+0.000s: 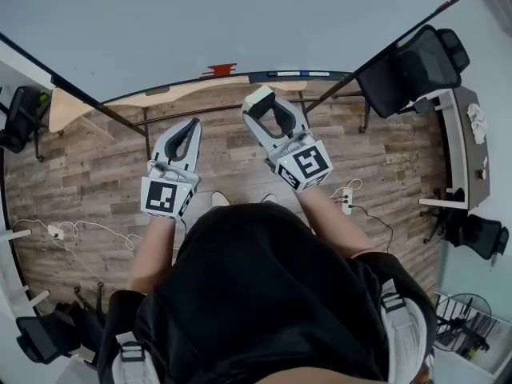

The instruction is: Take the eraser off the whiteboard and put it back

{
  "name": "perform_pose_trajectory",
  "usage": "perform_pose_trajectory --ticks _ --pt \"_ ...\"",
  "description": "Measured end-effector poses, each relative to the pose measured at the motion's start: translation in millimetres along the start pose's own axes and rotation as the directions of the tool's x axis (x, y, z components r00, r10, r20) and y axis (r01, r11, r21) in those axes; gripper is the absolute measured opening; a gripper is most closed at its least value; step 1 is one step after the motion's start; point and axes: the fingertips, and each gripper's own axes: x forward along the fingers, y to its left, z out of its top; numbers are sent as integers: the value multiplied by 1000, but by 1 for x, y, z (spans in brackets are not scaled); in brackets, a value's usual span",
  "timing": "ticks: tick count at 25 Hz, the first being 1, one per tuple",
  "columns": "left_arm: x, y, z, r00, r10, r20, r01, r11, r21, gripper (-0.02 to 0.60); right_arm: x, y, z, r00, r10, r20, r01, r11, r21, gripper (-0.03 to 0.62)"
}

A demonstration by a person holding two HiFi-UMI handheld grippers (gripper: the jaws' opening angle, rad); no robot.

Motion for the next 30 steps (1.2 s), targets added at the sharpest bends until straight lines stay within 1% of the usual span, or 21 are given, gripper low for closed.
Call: perform_pose_trajectory --ticks 7,14,18,26,30 --pt "-17 38 1 1000 6 15 -6 1000 -11 -5 37 27 4 1000 -11 3 11 1000 -7 225" --pt "-29 70 5 999 28 30 -28 1000 -12 -5 71 39 19 995 -84 46 85 996 -28 225" --pt "-31 83 11 999 41 36 -41 999 -10 -5 88 47 24 996 -72 60 74 997 -28 225" --pt "-17 112 8 998 61 34 -61 998 -9 -5 118 36 21 996 -64 67 65 998 -10 225" --pt "-3 126 7 998 63 29 -63 998 -6 -5 137 21 21 993 -87 80 87 996 -2 225"
